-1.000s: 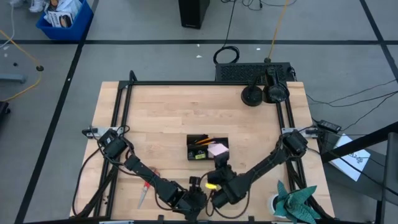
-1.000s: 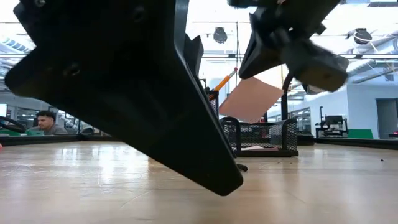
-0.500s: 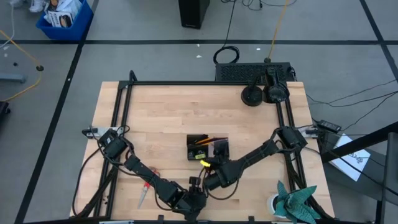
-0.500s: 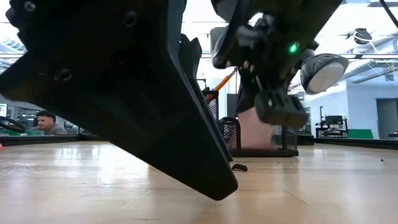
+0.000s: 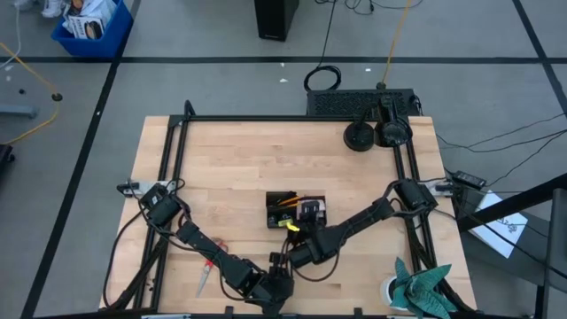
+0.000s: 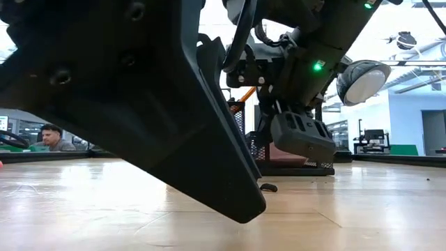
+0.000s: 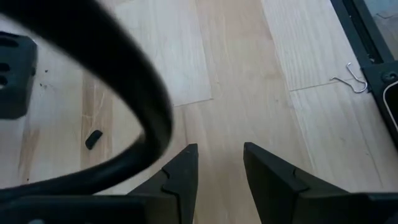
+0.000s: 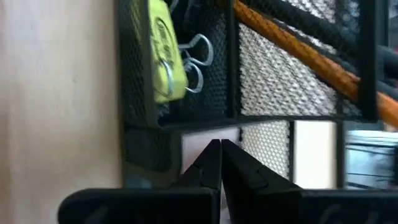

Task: Pick and place office supplies into organizer
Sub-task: Put the sticky notes into the right section of the desk organizer

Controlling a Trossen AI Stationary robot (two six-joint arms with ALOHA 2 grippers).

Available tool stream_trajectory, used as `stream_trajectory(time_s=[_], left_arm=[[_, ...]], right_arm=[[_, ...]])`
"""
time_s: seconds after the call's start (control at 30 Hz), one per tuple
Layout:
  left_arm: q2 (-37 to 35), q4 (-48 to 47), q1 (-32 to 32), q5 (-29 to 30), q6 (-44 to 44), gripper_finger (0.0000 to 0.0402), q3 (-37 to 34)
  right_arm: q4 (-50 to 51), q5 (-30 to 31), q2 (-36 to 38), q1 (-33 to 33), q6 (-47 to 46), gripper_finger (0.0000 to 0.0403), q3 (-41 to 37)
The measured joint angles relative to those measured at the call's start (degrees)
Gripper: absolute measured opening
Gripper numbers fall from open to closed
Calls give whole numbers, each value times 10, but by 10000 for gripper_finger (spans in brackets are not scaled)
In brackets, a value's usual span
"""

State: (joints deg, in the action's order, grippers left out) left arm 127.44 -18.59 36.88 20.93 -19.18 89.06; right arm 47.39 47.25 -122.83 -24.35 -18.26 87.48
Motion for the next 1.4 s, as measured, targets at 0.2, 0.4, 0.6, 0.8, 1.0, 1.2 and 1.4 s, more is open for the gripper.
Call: stream_trajectory(time_s=[0.2, 0.4, 0.6, 0.8, 1.0, 1.2, 1.4], left_arm=[[0, 0, 0, 0, 0, 136, 0], [0, 0, 1, 0, -2, 136, 0], [0, 0, 1, -1, -1, 136, 0], [0, 21, 1, 16, 6, 136, 0], [0, 61, 1, 37, -8, 136, 1], [0, 96, -2, 56, -31, 136, 1], [0, 93, -3, 20, -86, 136, 1]], right_arm=[[-15, -11, 0, 4, -6, 0, 0], [-34, -41, 0, 5, -6, 2, 0], [-41, -106, 1, 7, -22, 40, 2], [-38, -112, 8, 6, -24, 116, 1], [-29, -79, 34, 5, -17, 182, 0], [-15, -72, 51, 5, -7, 206, 0], [-16, -85, 51, 5, -13, 198, -4]])
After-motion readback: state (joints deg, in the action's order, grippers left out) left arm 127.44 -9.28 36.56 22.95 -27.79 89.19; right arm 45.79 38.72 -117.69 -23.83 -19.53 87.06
